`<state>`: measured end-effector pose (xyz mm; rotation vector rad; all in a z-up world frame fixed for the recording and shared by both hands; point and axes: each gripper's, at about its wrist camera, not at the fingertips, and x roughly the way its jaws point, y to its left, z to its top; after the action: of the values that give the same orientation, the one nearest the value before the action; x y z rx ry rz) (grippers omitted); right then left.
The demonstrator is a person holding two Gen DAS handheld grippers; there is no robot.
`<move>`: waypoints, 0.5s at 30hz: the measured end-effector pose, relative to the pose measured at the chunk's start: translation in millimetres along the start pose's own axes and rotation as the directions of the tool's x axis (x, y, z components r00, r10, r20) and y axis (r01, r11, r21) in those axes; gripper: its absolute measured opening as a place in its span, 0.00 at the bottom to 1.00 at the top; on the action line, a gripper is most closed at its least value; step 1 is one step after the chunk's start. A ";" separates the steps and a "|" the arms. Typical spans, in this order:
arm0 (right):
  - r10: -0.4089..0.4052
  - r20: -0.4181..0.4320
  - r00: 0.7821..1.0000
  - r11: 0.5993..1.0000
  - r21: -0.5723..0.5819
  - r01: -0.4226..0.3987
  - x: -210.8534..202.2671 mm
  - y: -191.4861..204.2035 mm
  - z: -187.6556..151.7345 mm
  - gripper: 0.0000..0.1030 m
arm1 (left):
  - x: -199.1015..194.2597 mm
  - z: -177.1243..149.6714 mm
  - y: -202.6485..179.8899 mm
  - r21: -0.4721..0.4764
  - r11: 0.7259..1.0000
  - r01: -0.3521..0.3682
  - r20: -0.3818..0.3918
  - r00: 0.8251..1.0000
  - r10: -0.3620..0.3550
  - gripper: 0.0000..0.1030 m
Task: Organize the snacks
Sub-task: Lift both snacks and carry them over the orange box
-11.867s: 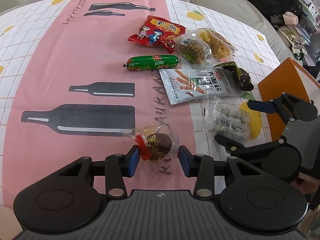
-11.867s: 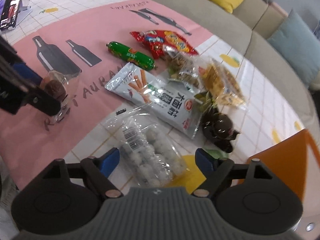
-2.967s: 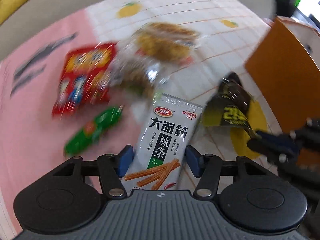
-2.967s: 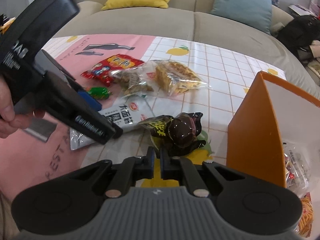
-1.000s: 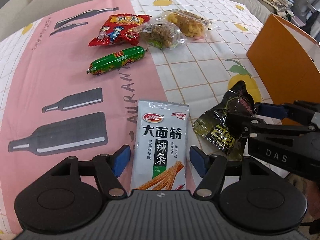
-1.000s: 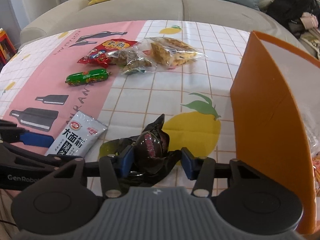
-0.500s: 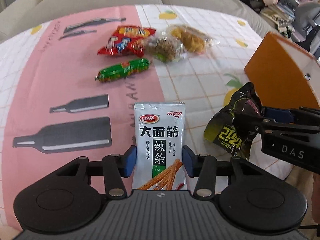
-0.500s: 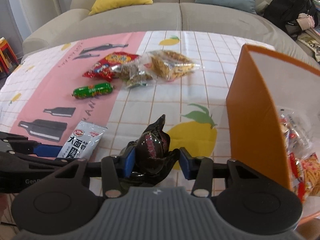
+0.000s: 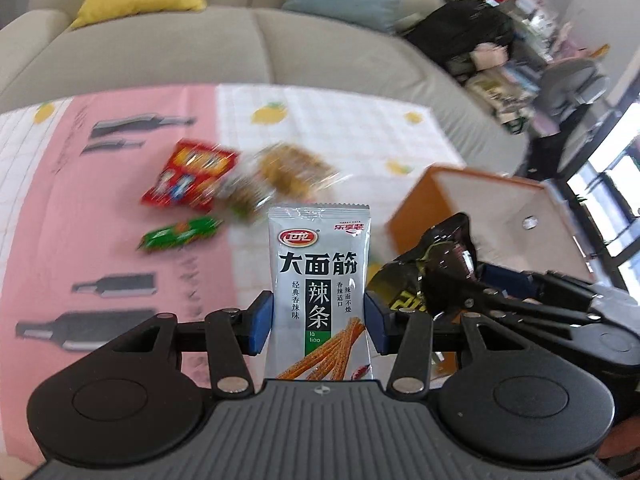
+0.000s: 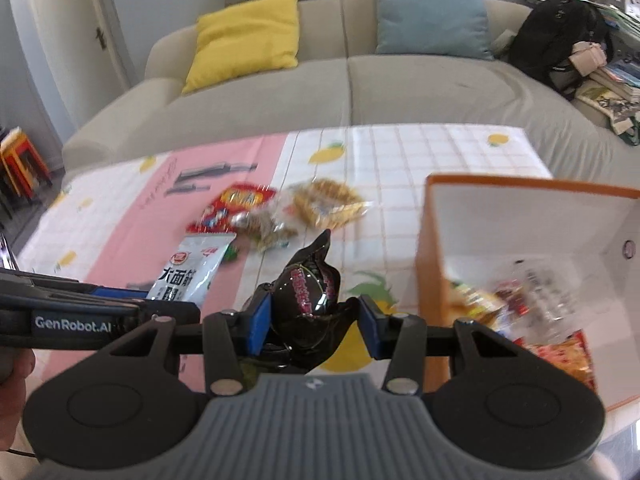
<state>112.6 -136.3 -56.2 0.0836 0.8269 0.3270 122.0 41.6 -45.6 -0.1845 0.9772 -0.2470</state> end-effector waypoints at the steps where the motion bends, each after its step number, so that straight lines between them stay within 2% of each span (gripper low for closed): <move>1: -0.002 0.008 1.000 1.000 0.008 0.002 -6.4 -4.4 3.1 0.44 | -2.4 4.0 -7.0 0.008 1.000 0.016 0.005 1.000 -0.016 0.53; 8: -0.063 0.037 0.997 0.997 0.050 0.061 -49.0 -45.4 22.8 0.44 | -4.7 31.8 -60.7 0.087 0.989 0.120 0.018 0.992 -0.122 0.53; 15: -0.175 0.010 0.985 0.981 0.092 0.173 -74.1 -97.7 32.7 0.44 | 16.1 51.3 -116.4 0.172 0.965 0.197 -0.014 0.980 -0.197 0.53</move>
<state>114.6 -250.6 -1.0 0.0986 0.8255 0.1233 159.2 -72.2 0.5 -0.1227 0.9294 -0.5124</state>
